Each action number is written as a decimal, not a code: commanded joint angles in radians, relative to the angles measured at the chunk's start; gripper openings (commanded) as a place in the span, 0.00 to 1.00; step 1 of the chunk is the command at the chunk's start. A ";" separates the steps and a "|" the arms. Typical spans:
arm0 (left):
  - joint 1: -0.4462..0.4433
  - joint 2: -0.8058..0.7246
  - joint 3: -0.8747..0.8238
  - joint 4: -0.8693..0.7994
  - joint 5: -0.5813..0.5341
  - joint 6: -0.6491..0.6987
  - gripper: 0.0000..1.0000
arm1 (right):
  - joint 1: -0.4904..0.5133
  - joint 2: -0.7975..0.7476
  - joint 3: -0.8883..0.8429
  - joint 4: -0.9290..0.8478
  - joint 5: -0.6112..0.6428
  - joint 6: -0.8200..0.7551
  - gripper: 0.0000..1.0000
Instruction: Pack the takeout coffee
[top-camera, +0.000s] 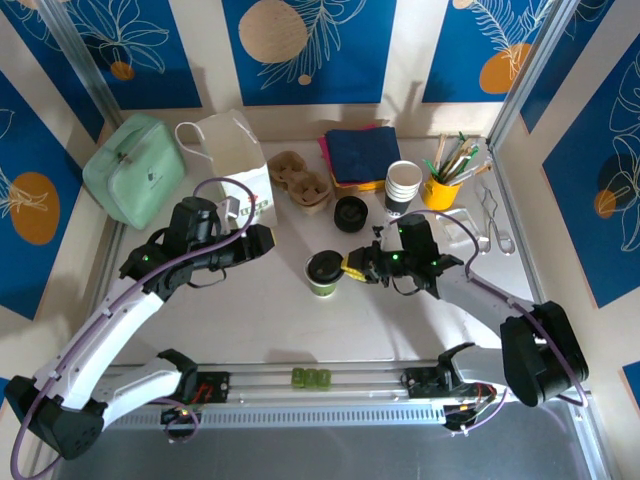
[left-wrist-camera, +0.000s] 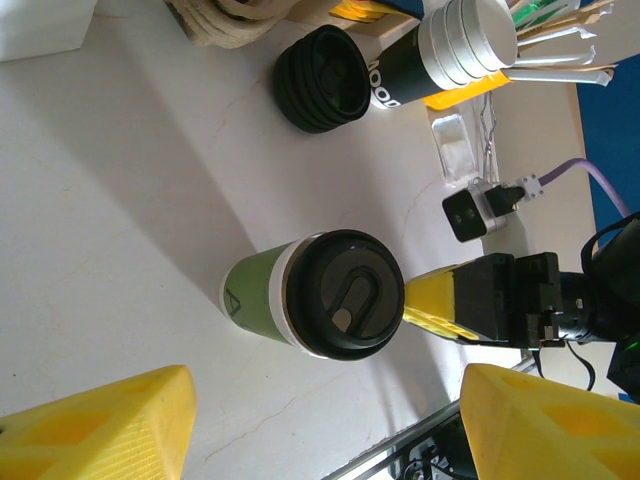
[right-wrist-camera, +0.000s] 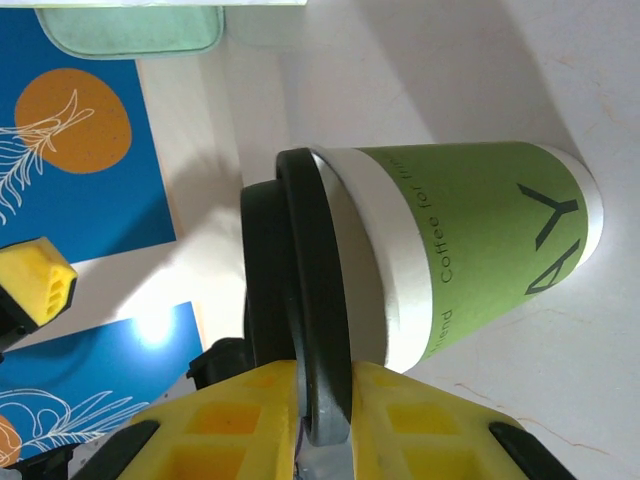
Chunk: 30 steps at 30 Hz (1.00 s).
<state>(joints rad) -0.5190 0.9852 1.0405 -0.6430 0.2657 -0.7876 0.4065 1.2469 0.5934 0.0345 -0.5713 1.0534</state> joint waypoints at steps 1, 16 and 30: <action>0.007 -0.001 0.004 0.013 0.023 0.001 0.71 | 0.014 0.012 0.029 -0.039 0.013 -0.034 0.22; 0.007 0.003 -0.006 0.014 0.027 0.011 0.71 | 0.043 0.004 0.049 -0.120 0.088 -0.103 0.24; -0.003 0.103 -0.077 0.098 0.125 0.088 0.71 | 0.059 -0.077 0.114 -0.237 0.122 -0.166 0.45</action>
<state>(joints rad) -0.5194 1.0714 0.9787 -0.5980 0.3359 -0.7483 0.4583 1.1893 0.6788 -0.1524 -0.4503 0.9192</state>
